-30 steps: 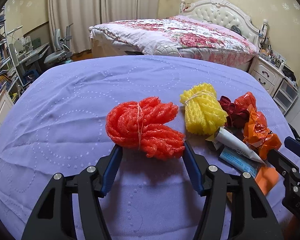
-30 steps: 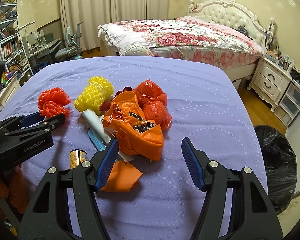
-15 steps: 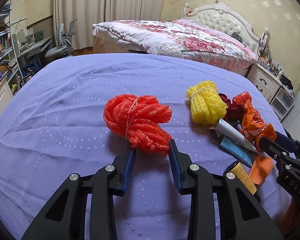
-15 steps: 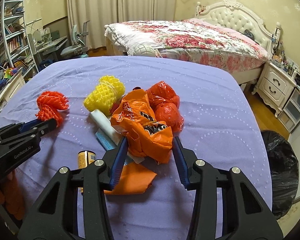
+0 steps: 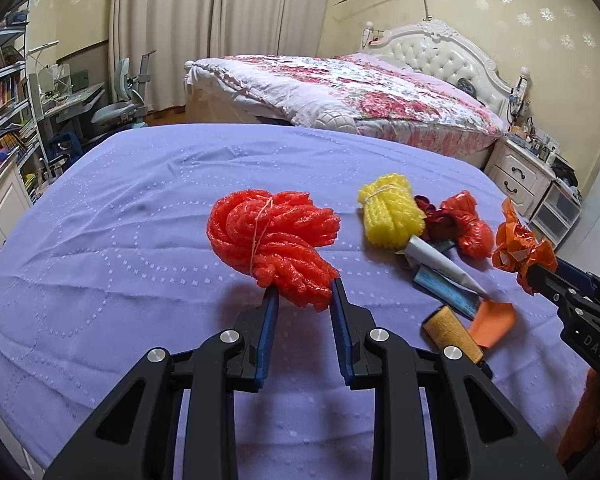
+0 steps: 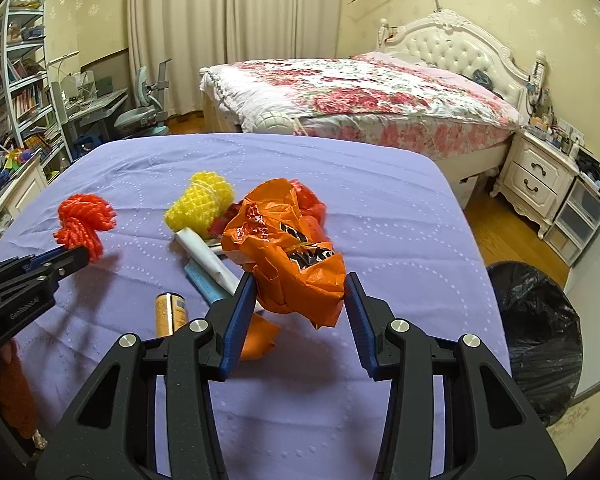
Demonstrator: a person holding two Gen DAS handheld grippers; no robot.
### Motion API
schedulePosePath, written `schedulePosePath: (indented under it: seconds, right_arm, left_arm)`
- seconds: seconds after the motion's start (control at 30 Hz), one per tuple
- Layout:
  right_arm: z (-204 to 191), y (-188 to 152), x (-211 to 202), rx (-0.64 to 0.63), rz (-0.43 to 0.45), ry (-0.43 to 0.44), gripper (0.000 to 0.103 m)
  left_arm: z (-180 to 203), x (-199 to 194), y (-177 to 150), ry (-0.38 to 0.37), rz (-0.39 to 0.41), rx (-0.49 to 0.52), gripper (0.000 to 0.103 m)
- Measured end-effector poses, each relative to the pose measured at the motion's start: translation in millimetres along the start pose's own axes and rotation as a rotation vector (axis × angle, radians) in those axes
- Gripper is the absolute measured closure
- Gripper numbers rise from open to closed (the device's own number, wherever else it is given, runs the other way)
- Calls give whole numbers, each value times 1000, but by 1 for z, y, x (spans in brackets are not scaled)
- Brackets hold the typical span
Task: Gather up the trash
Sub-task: 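Carry the mesh and bag over the trash bin and open both tools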
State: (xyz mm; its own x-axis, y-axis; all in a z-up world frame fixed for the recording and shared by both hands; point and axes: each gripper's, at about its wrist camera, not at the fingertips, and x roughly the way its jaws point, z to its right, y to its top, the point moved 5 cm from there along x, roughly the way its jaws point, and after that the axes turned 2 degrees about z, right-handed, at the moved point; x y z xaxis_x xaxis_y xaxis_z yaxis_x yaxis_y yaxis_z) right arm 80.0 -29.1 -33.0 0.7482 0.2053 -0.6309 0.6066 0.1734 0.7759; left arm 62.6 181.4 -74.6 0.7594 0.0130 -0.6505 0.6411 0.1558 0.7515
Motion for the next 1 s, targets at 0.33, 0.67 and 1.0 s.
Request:
schedulePosePath:
  seconds: [0.33, 0.67, 1.0]
  right_arm:
    - [64, -7, -30, 88, 45, -109, 59]
    - [156, -30, -54, 194, 58, -286, 59]
    - [232, -55, -54, 304, 46, -410, 59]
  left_arm:
    - [64, -25, 8, -92, 64, 84, 76]
    - [175, -21, 6, -264, 69, 212, 76]
    - [292, 9, -2, -376, 36, 358, 76]
